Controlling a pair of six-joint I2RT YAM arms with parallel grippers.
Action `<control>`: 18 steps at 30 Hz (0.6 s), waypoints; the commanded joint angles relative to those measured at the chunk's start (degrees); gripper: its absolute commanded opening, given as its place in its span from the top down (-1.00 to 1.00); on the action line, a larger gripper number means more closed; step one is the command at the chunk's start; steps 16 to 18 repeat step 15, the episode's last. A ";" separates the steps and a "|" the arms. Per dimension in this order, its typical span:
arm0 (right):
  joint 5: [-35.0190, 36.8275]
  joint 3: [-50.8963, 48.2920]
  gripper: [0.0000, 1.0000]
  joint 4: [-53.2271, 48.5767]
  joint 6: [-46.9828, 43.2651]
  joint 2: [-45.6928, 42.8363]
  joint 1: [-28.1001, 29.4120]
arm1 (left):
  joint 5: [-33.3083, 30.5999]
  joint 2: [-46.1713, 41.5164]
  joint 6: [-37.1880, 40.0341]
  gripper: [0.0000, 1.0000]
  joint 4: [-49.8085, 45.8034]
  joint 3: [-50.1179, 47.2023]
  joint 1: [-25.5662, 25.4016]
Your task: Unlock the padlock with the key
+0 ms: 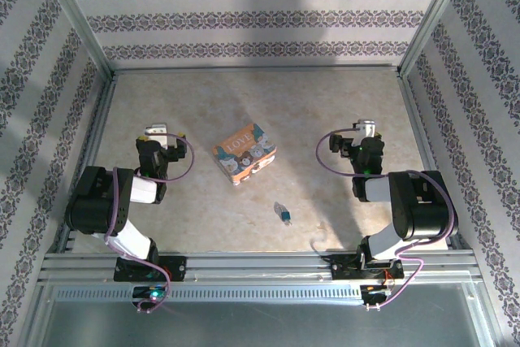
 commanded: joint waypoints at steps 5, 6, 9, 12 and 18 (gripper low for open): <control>1.43 0.49 -0.97 0.04 -1.28 -0.60 0.67 | 1.00 -0.46 -0.91 -0.99 -0.76 -0.05 0.36; 1.36 0.57 -0.97 -0.09 -1.33 -0.56 0.67 | 0.98 -0.45 -0.88 -0.99 -0.76 0.01 0.36; 1.40 0.67 -0.97 -0.18 -1.34 -0.55 0.67 | 0.94 -0.47 -0.79 -0.99 -0.83 -0.03 0.40; 1.36 0.67 -0.97 -0.31 -1.20 -0.55 0.67 | 0.80 -0.45 -0.86 -0.99 -0.84 -0.07 0.37; 1.28 0.67 -0.97 -0.31 -1.18 -0.59 0.67 | 0.64 -0.47 -0.78 -0.99 -0.03 -0.46 0.36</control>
